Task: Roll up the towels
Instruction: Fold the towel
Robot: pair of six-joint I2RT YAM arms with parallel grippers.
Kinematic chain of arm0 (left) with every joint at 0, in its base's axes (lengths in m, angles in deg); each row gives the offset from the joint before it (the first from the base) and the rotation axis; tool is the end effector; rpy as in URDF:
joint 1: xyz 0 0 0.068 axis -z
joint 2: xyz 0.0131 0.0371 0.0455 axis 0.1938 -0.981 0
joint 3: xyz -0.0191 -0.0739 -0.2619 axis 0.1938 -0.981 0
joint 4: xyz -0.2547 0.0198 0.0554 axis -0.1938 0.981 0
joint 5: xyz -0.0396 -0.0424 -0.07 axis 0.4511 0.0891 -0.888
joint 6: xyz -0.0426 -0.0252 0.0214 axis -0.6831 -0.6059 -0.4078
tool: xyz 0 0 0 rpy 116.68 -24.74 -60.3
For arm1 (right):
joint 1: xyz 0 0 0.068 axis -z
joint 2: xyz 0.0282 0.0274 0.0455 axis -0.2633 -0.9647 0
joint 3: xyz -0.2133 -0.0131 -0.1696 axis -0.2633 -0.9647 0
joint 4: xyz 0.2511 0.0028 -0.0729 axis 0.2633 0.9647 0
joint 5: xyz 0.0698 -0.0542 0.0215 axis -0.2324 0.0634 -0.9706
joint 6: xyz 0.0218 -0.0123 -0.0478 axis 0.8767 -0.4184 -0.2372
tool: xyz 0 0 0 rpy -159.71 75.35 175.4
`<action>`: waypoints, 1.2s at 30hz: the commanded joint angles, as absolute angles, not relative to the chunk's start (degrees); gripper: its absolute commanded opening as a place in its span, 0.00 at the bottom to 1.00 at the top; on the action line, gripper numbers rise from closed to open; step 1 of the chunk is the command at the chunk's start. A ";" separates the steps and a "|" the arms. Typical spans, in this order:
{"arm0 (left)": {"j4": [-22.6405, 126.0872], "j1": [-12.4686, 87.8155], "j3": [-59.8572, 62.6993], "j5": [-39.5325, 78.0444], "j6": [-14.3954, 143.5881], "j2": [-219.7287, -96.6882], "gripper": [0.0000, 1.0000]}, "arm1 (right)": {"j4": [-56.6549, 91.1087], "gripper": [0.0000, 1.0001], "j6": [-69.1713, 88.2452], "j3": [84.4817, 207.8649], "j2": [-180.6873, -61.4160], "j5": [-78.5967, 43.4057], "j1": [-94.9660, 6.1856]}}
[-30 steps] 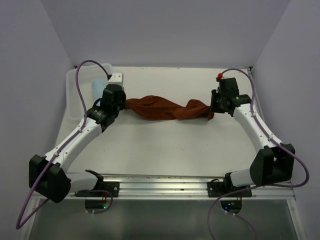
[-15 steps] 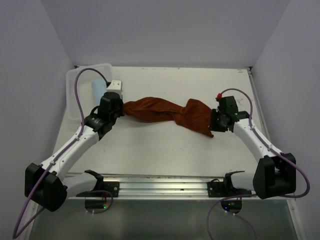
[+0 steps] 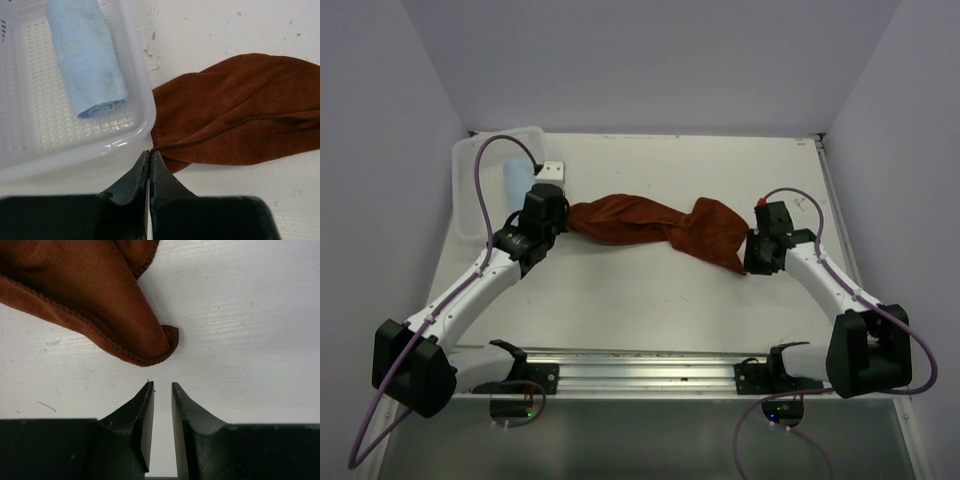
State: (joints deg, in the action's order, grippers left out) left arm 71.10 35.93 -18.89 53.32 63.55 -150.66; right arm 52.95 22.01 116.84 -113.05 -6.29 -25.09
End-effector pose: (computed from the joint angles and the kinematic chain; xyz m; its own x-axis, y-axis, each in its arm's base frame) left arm 0.2437 -0.0954 0.2900 -0.4964 0.0122 -0.8680 -0.0635 0.9967 0.0503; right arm 0.2354 0.0384 0.2116 -0.8762 0.1828 -0.4459 0.1564 0.9831 0.0957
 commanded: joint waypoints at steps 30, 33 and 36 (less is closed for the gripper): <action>68.24 35.43 -18.89 52.30 65.89 -150.04 0.00 | 44.76 0.38 18.11 121.78 -128.38 4.37 -30.64; 68.24 35.43 -18.89 52.13 65.89 -150.13 0.00 | 43.97 0.28 17.84 121.87 -129.09 3.23 -30.64; 68.33 35.43 -18.89 51.95 65.89 -150.21 0.00 | 43.44 0.15 17.75 122.13 -129.44 2.88 -30.56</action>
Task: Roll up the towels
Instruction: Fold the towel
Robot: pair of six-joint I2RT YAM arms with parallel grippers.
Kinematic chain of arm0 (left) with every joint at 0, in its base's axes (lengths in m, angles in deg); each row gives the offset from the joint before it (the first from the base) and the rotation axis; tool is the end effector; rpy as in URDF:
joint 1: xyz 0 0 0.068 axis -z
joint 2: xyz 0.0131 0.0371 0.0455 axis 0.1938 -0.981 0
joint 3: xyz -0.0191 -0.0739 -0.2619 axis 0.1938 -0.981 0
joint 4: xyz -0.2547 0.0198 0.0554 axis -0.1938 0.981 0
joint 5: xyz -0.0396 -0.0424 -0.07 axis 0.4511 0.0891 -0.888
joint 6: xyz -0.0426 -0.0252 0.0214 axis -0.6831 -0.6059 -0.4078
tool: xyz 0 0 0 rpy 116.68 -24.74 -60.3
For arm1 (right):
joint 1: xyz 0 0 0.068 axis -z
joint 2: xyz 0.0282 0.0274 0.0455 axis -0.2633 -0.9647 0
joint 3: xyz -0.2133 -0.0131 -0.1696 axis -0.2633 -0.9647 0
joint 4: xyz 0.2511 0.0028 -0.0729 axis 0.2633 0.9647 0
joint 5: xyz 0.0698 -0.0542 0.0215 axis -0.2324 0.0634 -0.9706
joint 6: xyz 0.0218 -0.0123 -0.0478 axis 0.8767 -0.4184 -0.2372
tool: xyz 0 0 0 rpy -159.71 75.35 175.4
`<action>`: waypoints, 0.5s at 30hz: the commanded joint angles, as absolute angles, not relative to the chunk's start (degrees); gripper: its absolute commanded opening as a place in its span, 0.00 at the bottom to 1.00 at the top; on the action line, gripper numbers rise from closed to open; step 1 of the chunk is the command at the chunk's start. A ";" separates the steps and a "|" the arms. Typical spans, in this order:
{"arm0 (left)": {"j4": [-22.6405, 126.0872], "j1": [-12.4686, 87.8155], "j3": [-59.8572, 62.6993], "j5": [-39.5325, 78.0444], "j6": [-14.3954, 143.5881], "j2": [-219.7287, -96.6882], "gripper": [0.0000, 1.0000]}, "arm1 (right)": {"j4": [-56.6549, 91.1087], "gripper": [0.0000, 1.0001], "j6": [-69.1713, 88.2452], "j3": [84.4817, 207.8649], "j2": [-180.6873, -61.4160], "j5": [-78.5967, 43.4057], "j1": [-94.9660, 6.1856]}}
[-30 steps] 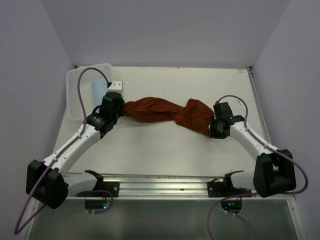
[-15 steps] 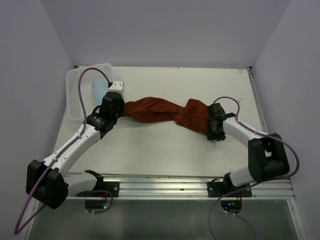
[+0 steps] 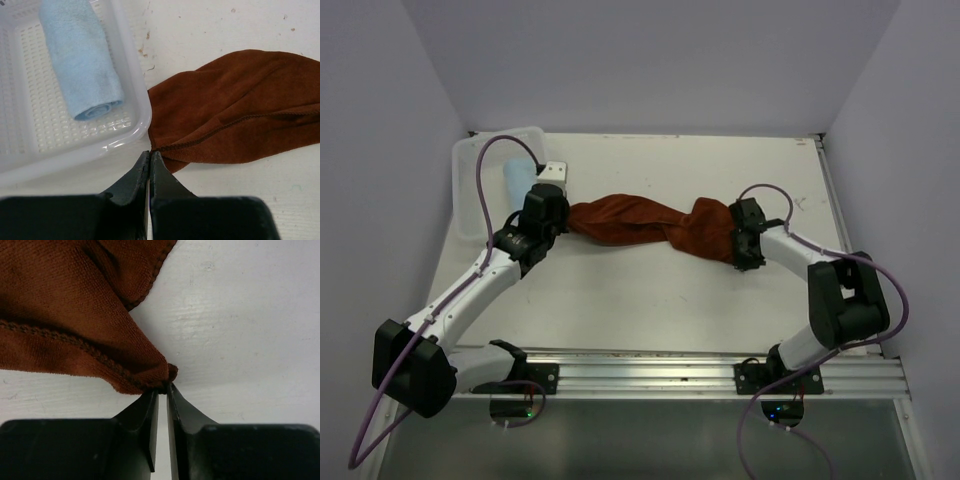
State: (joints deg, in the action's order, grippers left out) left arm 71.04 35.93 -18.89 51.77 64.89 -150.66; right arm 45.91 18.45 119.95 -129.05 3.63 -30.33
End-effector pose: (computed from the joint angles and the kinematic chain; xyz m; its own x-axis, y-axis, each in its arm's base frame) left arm 0.2437 -0.0963 0.2899 -0.5015 0.0347 -0.8645 -0.0290 0.9980 0.0569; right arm 0.2742 0.0651 0.1659 -0.9138 0.0269 -0.4052 0.0795 0.9903 -0.1136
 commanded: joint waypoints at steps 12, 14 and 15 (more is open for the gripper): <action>68.76 35.43 -16.36 53.00 65.11 -150.21 0.00 | 54.94 0.00 16.78 131.96 -120.05 3.40 -30.56; 69.56 35.34 -13.99 53.88 63.10 -150.21 0.00 | 57.32 0.00 17.14 135.39 -118.03 5.15 -30.56; 69.99 35.26 -13.19 53.80 62.21 -150.04 0.00 | 57.93 0.00 17.05 136.53 -117.41 5.42 -30.56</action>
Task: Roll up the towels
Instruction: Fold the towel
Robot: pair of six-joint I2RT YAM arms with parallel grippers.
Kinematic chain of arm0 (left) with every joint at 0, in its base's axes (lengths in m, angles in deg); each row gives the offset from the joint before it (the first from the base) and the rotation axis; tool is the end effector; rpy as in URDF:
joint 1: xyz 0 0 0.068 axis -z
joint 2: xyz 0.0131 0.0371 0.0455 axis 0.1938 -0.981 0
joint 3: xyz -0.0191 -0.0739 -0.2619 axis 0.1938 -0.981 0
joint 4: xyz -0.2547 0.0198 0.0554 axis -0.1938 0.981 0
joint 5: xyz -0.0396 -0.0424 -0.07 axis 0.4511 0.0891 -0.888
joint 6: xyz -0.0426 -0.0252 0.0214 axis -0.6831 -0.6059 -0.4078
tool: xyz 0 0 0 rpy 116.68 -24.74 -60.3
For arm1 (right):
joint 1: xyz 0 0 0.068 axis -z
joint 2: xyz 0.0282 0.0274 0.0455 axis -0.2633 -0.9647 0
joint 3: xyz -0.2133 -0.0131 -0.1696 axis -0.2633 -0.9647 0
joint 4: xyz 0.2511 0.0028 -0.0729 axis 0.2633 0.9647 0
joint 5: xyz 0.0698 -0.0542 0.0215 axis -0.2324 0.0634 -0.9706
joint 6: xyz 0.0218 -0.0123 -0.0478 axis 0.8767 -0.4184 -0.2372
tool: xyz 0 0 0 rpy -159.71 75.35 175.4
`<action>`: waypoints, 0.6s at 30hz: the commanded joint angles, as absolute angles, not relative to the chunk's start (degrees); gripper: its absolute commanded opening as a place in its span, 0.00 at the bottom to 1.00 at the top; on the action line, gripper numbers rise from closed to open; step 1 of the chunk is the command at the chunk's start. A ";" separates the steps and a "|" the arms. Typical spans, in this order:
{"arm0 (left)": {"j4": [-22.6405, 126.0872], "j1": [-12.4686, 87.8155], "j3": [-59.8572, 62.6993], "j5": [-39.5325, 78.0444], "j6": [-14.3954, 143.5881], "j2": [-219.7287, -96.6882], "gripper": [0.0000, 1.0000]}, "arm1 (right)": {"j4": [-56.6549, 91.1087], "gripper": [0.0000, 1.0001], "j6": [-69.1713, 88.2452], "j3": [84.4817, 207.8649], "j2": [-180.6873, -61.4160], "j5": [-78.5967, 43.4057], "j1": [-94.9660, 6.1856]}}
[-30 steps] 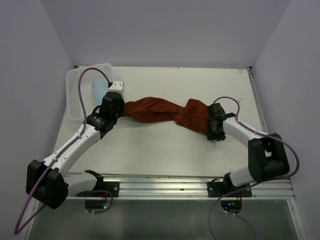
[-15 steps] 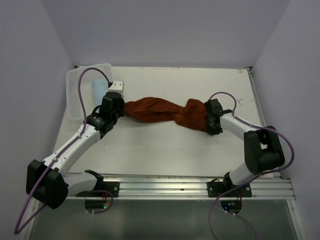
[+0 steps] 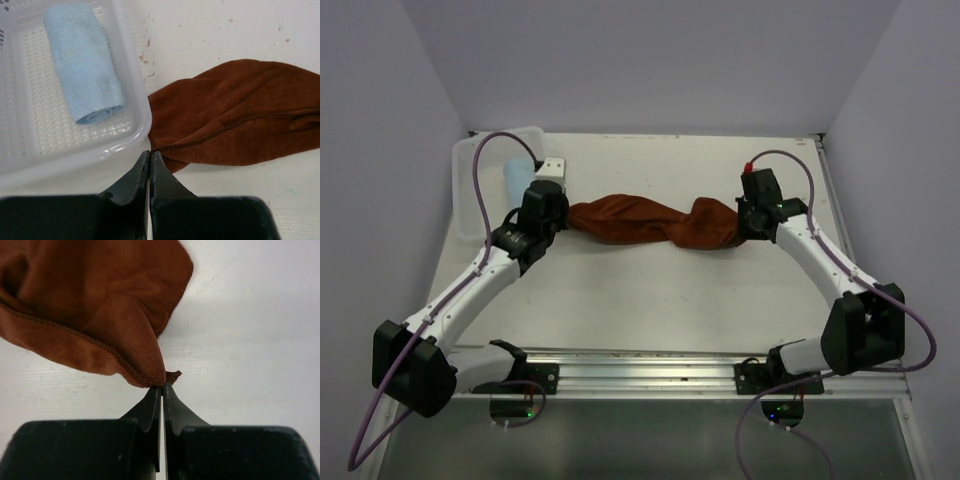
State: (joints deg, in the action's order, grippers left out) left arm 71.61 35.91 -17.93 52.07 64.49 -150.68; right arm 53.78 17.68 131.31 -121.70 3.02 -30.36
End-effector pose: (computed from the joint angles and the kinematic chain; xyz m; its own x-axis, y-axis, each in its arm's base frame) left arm 0.2443 -0.0963 0.2947 -0.4953 0.0253 -0.8684 -0.0376 0.9980 0.0505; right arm 0.2818 0.0677 0.2509 -0.8279 0.0372 -0.5596 0.0770 0.9959 -0.0478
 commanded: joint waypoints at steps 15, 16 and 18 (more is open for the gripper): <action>73.68 25.95 3.08 45.19 51.66 -150.22 0.00 | 75.51 0.00 13.80 168.52 -119.77 10.78 -21.68; 73.78 25.50 3.25 44.31 50.96 -149.87 0.00 | 77.17 0.00 13.71 171.23 -119.86 11.31 -21.24; 74.04 24.80 3.34 43.69 50.51 -148.02 0.00 | 78.76 0.00 13.45 173.71 -119.51 11.93 -20.54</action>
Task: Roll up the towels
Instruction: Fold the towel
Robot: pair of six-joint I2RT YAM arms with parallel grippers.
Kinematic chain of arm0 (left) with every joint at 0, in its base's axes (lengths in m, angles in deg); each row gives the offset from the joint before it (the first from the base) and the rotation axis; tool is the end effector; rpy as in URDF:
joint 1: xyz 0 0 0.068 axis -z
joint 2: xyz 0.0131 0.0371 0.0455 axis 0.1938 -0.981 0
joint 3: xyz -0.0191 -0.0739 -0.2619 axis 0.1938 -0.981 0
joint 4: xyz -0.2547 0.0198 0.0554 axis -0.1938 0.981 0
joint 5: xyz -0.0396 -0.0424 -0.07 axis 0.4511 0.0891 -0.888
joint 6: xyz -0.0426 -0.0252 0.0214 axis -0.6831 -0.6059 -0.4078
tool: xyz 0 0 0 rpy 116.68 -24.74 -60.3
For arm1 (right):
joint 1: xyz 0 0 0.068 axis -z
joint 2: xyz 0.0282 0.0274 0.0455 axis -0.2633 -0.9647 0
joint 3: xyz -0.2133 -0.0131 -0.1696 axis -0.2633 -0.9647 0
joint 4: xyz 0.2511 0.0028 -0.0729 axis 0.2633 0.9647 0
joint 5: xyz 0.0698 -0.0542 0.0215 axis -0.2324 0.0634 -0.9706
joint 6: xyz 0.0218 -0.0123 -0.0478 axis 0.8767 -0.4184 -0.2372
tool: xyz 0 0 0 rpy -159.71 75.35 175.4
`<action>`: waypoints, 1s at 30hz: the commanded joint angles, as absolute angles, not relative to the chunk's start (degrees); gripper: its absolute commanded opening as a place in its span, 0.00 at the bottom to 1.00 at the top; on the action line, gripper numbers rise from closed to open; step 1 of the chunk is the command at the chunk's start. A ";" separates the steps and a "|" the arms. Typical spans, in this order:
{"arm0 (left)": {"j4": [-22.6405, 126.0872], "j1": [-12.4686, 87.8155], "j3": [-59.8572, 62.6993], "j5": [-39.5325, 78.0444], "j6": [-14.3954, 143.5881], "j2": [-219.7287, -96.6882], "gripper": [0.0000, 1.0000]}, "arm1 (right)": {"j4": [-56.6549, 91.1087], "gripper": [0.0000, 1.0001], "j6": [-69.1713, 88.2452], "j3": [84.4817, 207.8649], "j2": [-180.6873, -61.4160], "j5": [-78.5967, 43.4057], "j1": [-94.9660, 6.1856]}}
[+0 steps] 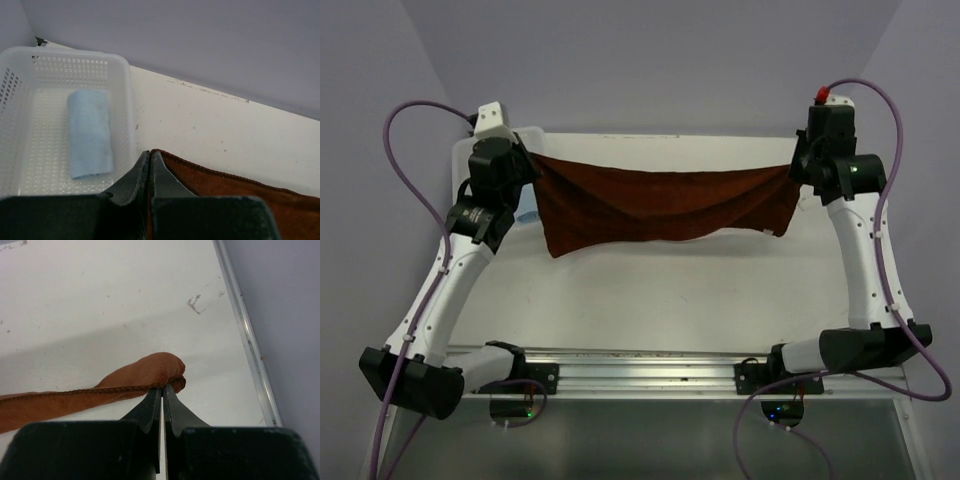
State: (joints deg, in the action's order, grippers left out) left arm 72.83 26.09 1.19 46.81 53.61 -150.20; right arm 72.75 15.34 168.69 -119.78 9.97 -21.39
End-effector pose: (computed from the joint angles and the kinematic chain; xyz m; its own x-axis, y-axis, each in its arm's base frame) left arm 0.2564 -0.0562 0.4096 -0.1975 -0.3222 -0.9258 -0.1537 0.9429 -0.2954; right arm 0.2716 0.0169 0.4416 -0.5578 0.1467 -0.8169 0.2965 0.9545 -0.0311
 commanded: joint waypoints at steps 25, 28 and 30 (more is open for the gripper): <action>75.36 24.71 -8.78 43.95 45.68 -133.33 0.00 | 86.52 0.00 11.51 166.52 -108.96 18.79 -20.27; 72.29 24.62 -10.45 44.74 45.68 -136.93 0.00 | 82.31 0.00 11.42 164.07 -112.73 18.17 -20.10; 69.74 24.62 -10.72 45.18 45.85 -140.88 0.00 | 78.53 0.00 10.64 161.35 -115.19 17.73 -20.01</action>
